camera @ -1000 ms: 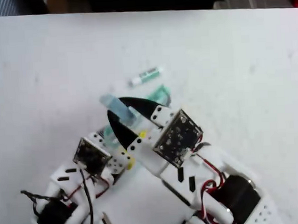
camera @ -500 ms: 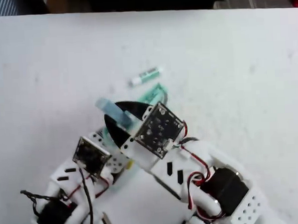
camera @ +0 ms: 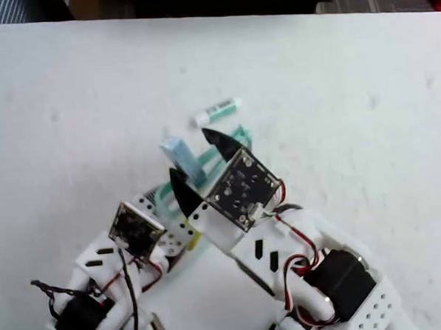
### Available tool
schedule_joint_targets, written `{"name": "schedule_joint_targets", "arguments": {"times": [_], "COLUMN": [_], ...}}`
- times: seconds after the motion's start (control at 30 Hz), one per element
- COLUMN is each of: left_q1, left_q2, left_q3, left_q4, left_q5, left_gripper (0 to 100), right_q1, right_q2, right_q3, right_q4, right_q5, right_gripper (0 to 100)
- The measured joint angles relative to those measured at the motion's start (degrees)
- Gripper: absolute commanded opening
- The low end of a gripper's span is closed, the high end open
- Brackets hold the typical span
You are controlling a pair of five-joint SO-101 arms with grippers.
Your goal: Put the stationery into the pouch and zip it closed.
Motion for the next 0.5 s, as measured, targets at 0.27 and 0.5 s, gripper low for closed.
{"name": "schedule_joint_targets", "arguments": {"times": [0.27,0.5], "left_q1": [-0.18,-0.18], "left_q2": [0.0,0.0], "left_q3": [0.0,0.0], "left_q4": [0.0,0.0], "left_q5": [0.09,0.09], "left_gripper": [18,18], "right_q1": [0.26,0.26], "right_q2": [1.05,1.05], "right_q3": [-4.75,-6.59], "right_q4": [0.88,0.97], "right_q5": [0.0,0.18], "right_gripper": [21.6,21.5]}}
